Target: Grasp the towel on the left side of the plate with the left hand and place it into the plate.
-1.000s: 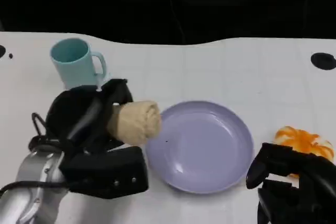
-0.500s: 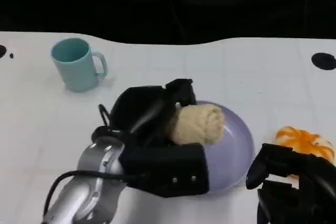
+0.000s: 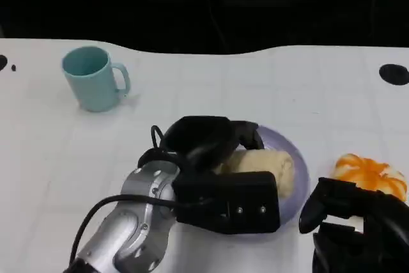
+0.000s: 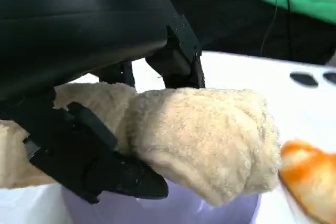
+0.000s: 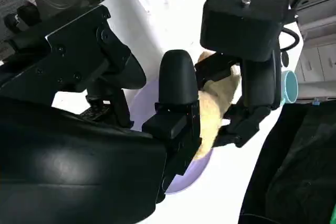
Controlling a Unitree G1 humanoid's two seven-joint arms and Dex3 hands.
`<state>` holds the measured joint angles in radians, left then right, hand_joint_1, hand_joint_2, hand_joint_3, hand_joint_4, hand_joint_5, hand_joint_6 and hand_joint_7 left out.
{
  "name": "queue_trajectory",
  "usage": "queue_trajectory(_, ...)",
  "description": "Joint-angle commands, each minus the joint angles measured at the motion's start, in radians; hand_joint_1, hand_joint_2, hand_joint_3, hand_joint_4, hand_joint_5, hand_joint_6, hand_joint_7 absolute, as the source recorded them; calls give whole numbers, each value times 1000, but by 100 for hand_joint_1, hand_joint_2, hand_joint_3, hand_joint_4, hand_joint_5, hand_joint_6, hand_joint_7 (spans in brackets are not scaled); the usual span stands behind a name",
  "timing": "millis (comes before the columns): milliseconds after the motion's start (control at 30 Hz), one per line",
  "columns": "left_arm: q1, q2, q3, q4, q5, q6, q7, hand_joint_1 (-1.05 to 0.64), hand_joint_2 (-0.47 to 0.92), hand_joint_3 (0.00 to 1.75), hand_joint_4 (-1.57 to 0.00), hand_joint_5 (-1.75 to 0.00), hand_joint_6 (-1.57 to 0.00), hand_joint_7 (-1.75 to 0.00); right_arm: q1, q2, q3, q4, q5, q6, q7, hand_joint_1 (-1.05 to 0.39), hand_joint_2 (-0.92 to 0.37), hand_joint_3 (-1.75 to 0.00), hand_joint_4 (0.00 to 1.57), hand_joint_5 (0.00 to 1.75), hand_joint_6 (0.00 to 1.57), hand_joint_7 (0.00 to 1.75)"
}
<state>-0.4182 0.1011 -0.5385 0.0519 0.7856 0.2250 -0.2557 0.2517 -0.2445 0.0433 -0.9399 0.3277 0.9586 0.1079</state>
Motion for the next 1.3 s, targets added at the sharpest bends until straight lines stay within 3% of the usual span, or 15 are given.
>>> queue_trajectory(33, -11, 25, -13, -38, 18, 14, -44, -62, 92, 8, -19, -35, -25, -1, -3, -7, -2, -17, 3, 2, 1, -5, -53, -127, 72, 175, 62, 159)
queue_trajectory(200, -7, 54, -29, -71, 34, 16, -82, -77, 92, 11, -4, -30, -15, 0, -2, -7, -8, -14, 9, 1, 7, -4, -53, -127, 73, 175, 62, 160)
queue_trajectory(367, 4, 77, -17, -131, 35, 35, -130, -79, 92, 10, 0, -27, -13, 0, -2, -4, -10, -7, 9, 1, 7, -5, -53, -128, 73, 175, 62, 160)
queue_trajectory(633, 62, 130, 113, -272, -153, 52, -243, -79, 92, 15, 0, -25, -17, -2, -5, -2, -8, -7, 5, 2, 5, -4, -53, -128, 73, 175, 63, 160)
queue_trajectory(800, 123, 163, 240, -381, -349, 51, -302, -72, 92, 12, -1, -49, -25, -5, -7, -1, -8, 1, 7, -1, 9, -5, -53, -127, 73, 175, 62, 160)
queue_trajectory(933, 192, 193, 358, -465, -503, 29, -317, -60, 92, 18, -24, -68, -38, -9, -9, 4, -5, 5, 5, -1, 5, -4, -53, -127, 73, 175, 62, 160)
queue_trajectory(1000, 245, 203, 427, -482, -588, -30, -303, -44, 92, 28, -63, -64, -65, -12, -9, 2, -5, 10, 4, -5, 9, -4, -53, -128, 74, 175, 63, 160)
queue_trajectory(1033, 267, 205, 452, -491, -621, -41, -299, -42, 92, 30, -70, -63, -70, -13, -9, 0, -6, 13, 5, -8, 12, -4, -53, -129, 74, 175, 63, 160)
queue_trajectory(1100, 324, 198, 508, -530, -705, -26, -299, -37, 92, 32, -80, -63, -82, -14, -11, 0, -9, 15, 7, -8, 16, -4, -53, -129, 74, 175, 63, 160)
queue_trajectory(1300, 519, 156, 651, -685, -940, 61, -258, -29, 92, 34, -90, -68, -95, -17, -11, -7, -11, 28, 6, -24, 34, -4, -51, -131, 74, 175, 63, 160)
